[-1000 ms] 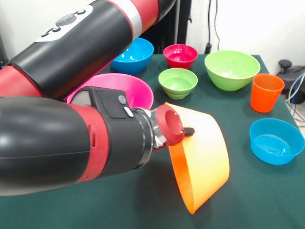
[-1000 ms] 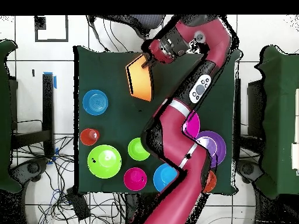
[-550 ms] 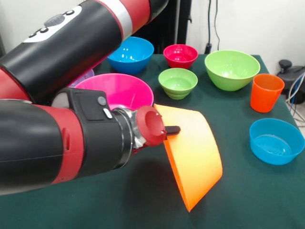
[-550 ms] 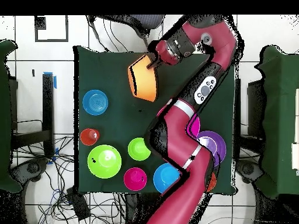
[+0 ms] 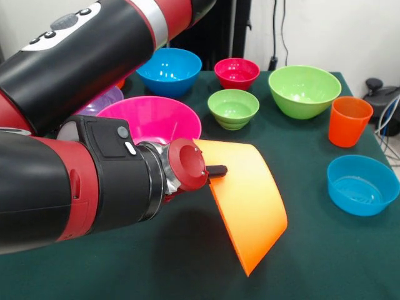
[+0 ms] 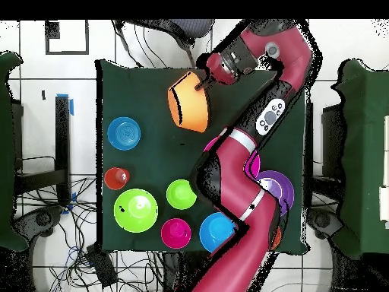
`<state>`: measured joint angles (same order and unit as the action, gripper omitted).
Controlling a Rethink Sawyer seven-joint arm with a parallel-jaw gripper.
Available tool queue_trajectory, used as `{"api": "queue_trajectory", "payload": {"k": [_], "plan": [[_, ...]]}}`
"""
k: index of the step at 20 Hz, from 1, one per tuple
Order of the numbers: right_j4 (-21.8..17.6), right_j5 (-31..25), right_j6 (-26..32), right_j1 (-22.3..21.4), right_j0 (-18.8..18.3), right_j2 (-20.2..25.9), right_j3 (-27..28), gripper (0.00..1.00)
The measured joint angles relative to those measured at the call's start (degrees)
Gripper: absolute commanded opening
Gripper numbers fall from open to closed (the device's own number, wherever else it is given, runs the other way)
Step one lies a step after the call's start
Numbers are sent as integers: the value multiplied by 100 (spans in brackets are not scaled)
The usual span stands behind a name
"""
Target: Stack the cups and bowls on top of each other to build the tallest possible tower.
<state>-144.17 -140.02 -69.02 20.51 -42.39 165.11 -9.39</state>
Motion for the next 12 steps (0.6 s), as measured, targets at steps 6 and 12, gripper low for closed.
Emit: {"api": "queue_trajectory", "payload": {"k": [6,12], "plan": [[-123,1,111,2,0,90,1,0],[-216,2,121,18,0,168,7,0]]}}
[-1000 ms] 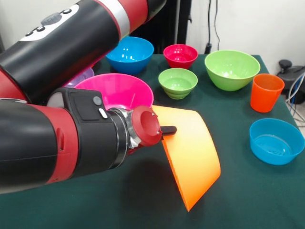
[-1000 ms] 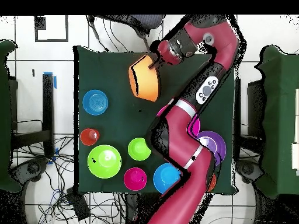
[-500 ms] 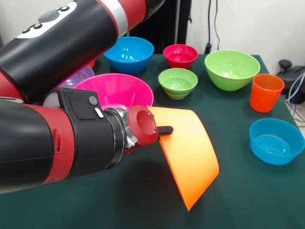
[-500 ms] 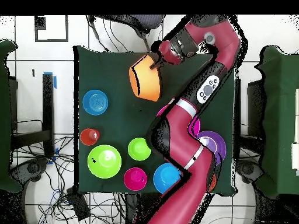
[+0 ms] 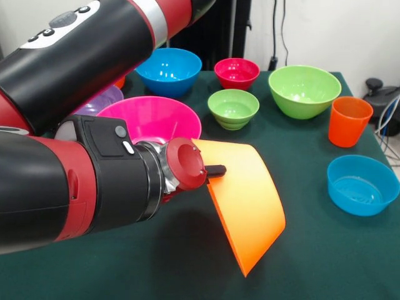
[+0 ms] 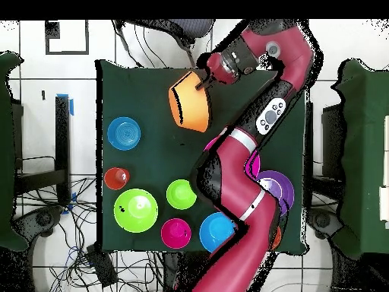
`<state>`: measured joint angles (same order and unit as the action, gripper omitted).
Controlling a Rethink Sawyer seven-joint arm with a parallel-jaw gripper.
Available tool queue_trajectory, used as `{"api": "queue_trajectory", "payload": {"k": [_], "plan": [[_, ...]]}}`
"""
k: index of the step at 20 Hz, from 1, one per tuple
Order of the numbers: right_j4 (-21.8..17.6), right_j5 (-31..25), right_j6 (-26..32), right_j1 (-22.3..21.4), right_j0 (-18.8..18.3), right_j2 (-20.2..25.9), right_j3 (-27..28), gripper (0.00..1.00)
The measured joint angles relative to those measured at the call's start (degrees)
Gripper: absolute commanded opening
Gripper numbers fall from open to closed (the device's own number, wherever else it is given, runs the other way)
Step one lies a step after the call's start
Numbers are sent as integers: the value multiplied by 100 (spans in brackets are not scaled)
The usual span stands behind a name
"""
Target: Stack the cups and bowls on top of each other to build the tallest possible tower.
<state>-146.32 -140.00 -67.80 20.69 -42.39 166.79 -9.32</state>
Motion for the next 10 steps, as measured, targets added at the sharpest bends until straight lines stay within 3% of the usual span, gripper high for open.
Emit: {"api": "queue_trajectory", "payload": {"k": [10], "plan": [[-116,-2,4,89,-9,179,6,0]]}}
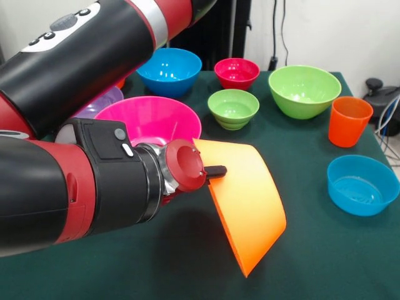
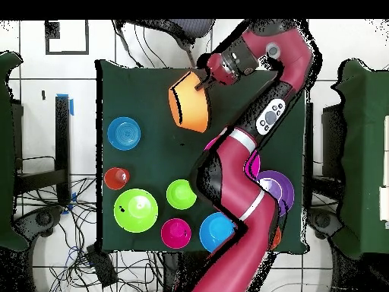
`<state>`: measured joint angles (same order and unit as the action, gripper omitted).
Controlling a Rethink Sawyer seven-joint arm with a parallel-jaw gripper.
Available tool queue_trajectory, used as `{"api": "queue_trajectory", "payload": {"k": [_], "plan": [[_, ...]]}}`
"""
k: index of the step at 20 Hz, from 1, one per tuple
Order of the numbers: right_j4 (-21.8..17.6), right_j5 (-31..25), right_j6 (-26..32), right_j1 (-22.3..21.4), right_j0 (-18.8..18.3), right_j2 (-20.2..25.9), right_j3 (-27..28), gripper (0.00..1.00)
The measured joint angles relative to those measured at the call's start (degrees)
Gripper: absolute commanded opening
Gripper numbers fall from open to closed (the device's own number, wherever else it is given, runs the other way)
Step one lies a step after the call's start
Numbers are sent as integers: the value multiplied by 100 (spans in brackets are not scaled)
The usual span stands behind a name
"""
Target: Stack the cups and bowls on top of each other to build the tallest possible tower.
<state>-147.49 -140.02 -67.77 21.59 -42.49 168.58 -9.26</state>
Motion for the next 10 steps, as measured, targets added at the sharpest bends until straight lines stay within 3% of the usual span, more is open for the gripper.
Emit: {"api": "queue_trajectory", "payload": {"k": [10], "plan": [[-150,0,0,31,-18,128,0,0]]}}
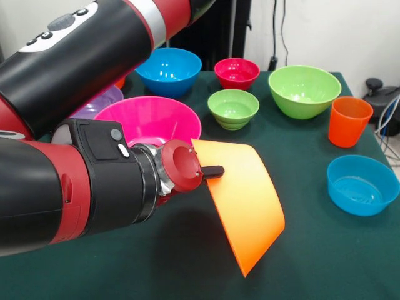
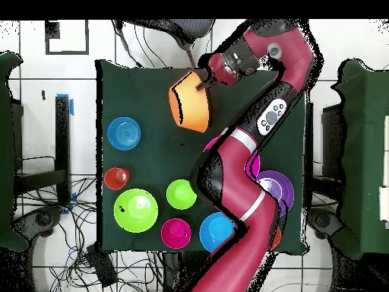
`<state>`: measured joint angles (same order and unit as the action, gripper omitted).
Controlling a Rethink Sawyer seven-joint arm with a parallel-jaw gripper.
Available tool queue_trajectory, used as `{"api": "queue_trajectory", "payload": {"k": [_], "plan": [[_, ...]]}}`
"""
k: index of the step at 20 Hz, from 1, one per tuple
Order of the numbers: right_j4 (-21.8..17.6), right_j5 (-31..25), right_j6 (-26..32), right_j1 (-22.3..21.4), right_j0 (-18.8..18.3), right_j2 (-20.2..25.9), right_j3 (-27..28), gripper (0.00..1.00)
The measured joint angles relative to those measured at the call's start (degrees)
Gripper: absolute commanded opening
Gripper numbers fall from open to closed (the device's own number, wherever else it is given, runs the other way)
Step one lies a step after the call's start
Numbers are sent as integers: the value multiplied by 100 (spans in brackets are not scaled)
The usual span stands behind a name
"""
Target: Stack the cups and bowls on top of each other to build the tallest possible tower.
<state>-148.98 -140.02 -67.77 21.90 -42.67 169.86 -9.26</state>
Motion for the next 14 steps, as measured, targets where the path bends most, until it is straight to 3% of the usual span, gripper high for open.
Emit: {"api": "queue_trajectory", "payload": {"k": [14], "plan": [[-126,0,1,35,-1,125,0,0]]}}
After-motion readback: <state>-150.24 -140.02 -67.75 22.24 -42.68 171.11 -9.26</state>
